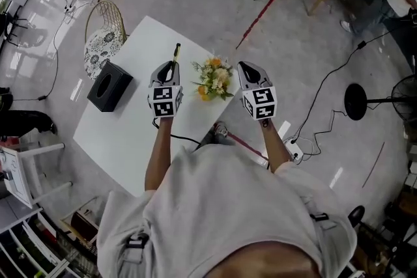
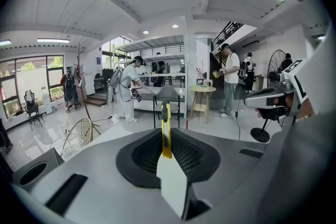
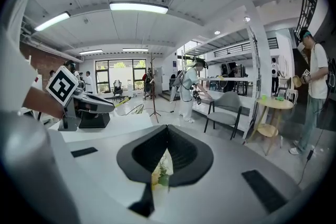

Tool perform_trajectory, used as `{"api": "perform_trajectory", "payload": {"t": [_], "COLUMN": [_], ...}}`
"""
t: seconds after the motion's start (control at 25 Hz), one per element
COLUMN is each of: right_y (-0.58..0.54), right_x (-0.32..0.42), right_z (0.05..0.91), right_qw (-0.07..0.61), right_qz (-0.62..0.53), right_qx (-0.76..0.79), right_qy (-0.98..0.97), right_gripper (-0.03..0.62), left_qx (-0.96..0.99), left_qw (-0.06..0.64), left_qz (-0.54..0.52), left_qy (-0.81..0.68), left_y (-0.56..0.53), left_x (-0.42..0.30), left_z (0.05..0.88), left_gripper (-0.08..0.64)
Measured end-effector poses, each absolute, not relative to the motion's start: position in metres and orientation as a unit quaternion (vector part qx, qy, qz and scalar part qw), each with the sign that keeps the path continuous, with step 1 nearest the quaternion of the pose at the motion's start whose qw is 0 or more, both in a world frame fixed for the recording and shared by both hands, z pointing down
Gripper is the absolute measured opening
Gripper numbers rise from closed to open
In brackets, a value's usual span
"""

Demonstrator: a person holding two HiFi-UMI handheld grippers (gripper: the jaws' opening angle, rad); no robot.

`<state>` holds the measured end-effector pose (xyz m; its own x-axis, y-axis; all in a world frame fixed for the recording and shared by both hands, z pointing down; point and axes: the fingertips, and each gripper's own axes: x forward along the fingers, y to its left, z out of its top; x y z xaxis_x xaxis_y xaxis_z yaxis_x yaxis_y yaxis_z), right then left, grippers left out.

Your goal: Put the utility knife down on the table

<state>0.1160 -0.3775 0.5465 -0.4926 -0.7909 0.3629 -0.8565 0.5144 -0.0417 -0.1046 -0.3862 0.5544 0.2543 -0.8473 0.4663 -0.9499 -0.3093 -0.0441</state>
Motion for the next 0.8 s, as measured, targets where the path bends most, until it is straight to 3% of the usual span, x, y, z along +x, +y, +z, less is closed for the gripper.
{"api": "perform_trajectory", "payload": {"t": [0.8], "right_y": [-0.377], "right_x": [0.104], "right_z": [0.61], "right_qw": [0.211], "right_qz": [0.162], "right_qx": [0.481], "right_qy": [-0.835], "right_gripper": [0.031], "left_qx": [0.779], "left_qw": [0.197], "left_qz": [0.235], "left_qy": [-0.547], "left_y": [-0.4], "left_x": [-0.121], "left_z": [0.639], "left_gripper": [0.06]}}
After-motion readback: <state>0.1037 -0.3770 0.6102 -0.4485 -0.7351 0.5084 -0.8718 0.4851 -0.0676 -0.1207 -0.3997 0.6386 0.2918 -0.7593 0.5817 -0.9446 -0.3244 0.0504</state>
